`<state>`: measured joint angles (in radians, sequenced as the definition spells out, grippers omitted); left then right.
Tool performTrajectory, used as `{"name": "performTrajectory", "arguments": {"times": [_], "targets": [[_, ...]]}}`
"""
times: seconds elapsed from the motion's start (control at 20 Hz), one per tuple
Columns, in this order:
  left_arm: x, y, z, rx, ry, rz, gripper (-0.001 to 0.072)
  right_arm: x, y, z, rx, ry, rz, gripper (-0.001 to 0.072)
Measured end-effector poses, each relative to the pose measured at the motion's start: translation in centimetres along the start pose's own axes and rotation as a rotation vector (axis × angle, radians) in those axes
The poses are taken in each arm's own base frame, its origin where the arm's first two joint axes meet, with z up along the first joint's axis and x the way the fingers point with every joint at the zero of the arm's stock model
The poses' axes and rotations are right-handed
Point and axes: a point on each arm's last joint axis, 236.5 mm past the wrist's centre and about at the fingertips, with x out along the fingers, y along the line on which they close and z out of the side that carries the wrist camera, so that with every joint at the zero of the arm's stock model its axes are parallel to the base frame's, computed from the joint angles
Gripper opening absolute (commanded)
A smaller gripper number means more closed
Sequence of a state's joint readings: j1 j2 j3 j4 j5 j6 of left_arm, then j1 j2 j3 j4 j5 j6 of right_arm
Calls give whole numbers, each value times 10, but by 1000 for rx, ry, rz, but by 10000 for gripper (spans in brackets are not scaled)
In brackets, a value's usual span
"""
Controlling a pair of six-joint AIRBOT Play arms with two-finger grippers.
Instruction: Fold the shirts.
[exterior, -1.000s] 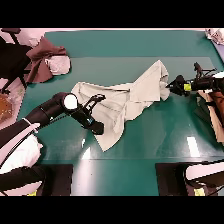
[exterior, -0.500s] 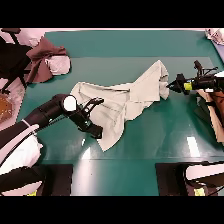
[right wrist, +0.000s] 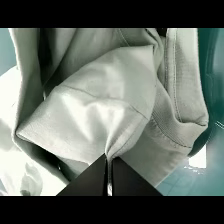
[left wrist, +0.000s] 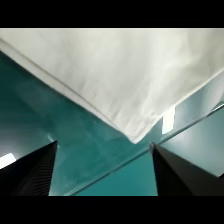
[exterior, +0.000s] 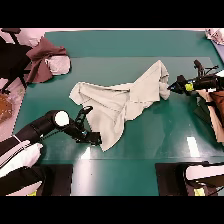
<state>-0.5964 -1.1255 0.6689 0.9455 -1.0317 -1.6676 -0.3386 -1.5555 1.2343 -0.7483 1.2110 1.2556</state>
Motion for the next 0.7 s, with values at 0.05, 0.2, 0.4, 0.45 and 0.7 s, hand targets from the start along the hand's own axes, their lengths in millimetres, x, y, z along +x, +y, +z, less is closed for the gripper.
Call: {"name": "performTrajectory", "arguments": {"times": [0.05, 0.2, 0.4, 0.45, 0.7], "targets": [[2, 0, 1, -22, -11, -11, 720, 0, 0, 0, -2, 1, -1, 24], [9, 1, 3, -79, -42, -35, 720, 1, 1, -1, -5, 3, -3, 24], [21, 0, 5, -149, -42, -68, 711, 1, 1, -1, -6, 5, -2, 24], [26, -3, 5, -157, -40, -79, 691, 1, 1, -2, -6, 6, -2, 24], [40, -6, 20, -105, -116, -63, 28, -1, 4, -5, -11, 19, 4, 23]]}}
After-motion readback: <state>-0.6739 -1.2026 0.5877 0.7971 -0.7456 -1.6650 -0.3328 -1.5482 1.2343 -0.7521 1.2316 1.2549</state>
